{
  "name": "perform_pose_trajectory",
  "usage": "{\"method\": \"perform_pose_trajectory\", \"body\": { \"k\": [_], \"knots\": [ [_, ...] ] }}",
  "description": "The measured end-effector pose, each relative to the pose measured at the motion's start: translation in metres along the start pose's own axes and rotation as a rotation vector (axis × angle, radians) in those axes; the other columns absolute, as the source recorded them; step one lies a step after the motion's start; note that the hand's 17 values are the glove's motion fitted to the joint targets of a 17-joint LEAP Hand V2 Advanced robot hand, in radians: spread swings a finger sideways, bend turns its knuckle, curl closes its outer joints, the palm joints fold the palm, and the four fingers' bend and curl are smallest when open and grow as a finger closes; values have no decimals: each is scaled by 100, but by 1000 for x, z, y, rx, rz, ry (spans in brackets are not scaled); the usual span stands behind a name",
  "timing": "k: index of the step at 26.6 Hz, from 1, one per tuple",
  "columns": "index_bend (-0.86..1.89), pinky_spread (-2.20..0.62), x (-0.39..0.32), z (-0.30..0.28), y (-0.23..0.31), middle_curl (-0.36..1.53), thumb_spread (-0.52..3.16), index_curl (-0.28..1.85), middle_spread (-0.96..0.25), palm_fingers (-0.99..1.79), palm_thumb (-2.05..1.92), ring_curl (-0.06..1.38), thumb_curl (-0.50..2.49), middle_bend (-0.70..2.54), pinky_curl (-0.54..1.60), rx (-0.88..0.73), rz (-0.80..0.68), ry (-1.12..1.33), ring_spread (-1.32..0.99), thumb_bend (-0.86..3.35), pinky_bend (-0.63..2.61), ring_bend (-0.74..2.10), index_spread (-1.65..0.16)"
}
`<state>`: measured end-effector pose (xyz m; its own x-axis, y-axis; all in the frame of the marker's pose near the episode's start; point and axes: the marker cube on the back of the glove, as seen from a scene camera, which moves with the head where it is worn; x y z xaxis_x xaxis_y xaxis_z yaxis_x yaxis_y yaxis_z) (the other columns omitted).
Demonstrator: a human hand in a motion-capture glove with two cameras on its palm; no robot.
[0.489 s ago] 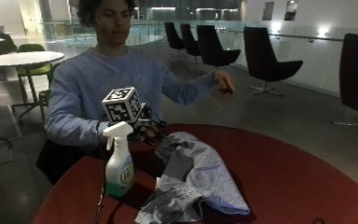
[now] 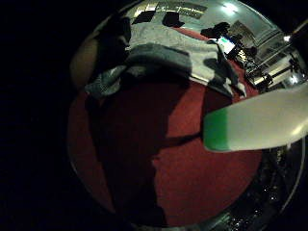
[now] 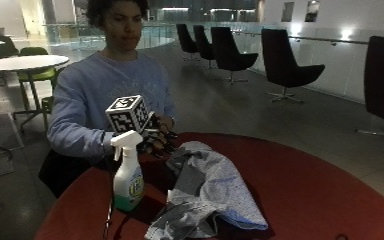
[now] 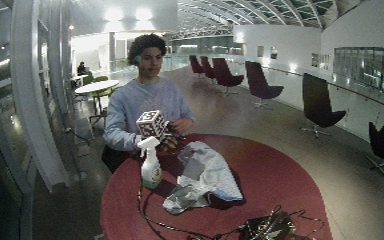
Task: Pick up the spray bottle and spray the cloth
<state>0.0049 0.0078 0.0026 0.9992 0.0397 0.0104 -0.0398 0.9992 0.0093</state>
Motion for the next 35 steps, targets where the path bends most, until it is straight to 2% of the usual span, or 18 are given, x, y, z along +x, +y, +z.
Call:
{"method": "perform_pose_trajectory", "body": {
  "k": [21, 31, 35],
  "knots": [
    [14, 19, 0, -11, 9, 30, 113, 23, -4, 56, 58, 24, 25, 27, 28, 60, 49, -48, 2, 13, 33, 32, -42],
    [13, 19, 22, -30, 50, 33, 115, 24, -4, 56, 59, 26, 27, 26, 30, 239, 242, -305, 2, 6, 32, 32, -42],
    [12, 20, 37, -37, 61, 33, 115, 24, -4, 57, 60, 27, 28, 25, 31, 359, 327, -432, 2, 5, 33, 32, -42]
  ]
}}
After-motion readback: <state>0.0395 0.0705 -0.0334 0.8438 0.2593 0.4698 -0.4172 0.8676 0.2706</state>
